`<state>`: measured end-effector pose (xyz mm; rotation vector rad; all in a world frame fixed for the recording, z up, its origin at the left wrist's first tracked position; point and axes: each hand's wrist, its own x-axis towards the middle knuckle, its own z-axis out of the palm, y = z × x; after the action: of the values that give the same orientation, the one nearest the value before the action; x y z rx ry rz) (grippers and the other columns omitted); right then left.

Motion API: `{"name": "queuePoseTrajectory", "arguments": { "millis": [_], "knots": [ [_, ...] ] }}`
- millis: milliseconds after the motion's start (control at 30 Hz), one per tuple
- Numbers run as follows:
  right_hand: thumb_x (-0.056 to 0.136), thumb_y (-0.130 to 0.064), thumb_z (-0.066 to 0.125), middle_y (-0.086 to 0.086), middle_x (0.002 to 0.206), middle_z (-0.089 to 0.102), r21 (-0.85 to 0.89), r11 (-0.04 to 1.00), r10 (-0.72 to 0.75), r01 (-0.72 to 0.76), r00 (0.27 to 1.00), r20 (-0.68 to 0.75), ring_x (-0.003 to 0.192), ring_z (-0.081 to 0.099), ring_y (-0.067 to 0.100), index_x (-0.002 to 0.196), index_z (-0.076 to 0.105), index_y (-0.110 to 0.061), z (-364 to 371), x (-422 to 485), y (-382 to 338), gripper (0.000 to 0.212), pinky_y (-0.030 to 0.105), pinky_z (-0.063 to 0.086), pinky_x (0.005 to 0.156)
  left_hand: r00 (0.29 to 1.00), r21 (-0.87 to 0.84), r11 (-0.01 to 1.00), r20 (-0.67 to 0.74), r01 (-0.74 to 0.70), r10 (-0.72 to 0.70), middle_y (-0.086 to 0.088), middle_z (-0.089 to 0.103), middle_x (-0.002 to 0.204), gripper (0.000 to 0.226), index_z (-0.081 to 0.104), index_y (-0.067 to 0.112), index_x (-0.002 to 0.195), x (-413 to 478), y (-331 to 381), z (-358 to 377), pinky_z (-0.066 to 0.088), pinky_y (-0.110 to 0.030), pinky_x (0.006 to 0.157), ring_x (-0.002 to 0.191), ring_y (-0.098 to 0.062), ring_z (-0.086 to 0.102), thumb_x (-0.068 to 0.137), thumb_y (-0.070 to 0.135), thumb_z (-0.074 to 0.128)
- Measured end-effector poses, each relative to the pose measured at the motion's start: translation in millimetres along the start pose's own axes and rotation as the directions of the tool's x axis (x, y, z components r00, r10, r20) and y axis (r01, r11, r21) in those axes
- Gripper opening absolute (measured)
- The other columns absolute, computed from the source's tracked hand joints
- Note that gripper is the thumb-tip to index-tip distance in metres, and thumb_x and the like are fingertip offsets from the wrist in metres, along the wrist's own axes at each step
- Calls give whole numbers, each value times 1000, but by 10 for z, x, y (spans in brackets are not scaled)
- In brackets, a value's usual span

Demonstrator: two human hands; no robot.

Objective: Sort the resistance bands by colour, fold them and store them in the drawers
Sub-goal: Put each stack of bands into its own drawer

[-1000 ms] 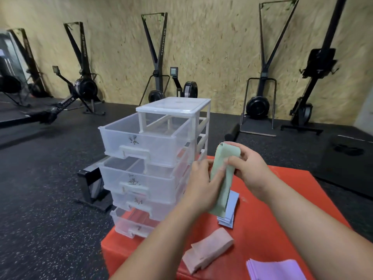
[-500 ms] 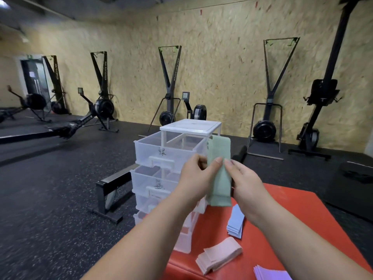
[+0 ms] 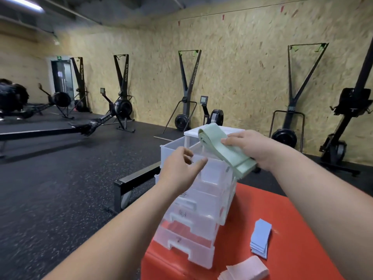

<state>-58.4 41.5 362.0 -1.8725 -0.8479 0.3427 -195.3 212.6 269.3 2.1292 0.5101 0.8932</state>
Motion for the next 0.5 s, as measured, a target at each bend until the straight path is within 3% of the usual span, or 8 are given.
{"name": "queuePoseTrajectory", "arguments": {
  "millis": [100, 200, 367, 500],
  "knots": [
    [94, -34, 74, 11, 105, 79, -205, 979, 15, -10, 1000, 21, 98, 76, 36, 104, 81, -22, -14, 361, -137, 18, 46, 62, 83, 996, 176, 984, -79, -16, 30, 6, 55, 116, 58, 55, 25, 122, 156, -351, 5, 54, -42, 94, 110, -17, 58, 86, 67, 74],
    [92, -39, 74, 10, 112, 76, -362, 932, 28, -6, 998, 55, 104, 73, 35, 102, 81, -26, 67, 682, -218, 17, 51, 60, 95, 995, 219, 976, -100, 15, 7, 2, 48, 119, 68, 52, 23, 125, 247, -576, 97, 52, -43, 97, 116, -22, 52, 82, 69, 77],
    [84, -48, 73, 11, 118, 75, -534, 845, 54, 29, 989, 139, 104, 73, 31, 105, 79, -24, 280, 1226, -201, 33, 45, 58, 99, 988, 218, 976, -152, 19, 14, 4, 43, 123, 77, 47, 23, 129, 311, -732, 302, 50, -43, 101, 119, -21, 47, 79, 76, 74],
    [82, -49, 76, -2, 108, 79, -496, 868, 77, 25, 980, 184, 102, 75, 24, 98, 82, -33, 394, 1556, -111, 24, 45, 61, 95, 976, 187, 982, -216, 3, 38, 7, 40, 122, 79, 45, 25, 130, 360, -799, 363, 50, -42, 100, 119, -19, 45, 79, 78, 72]
  ]
}}
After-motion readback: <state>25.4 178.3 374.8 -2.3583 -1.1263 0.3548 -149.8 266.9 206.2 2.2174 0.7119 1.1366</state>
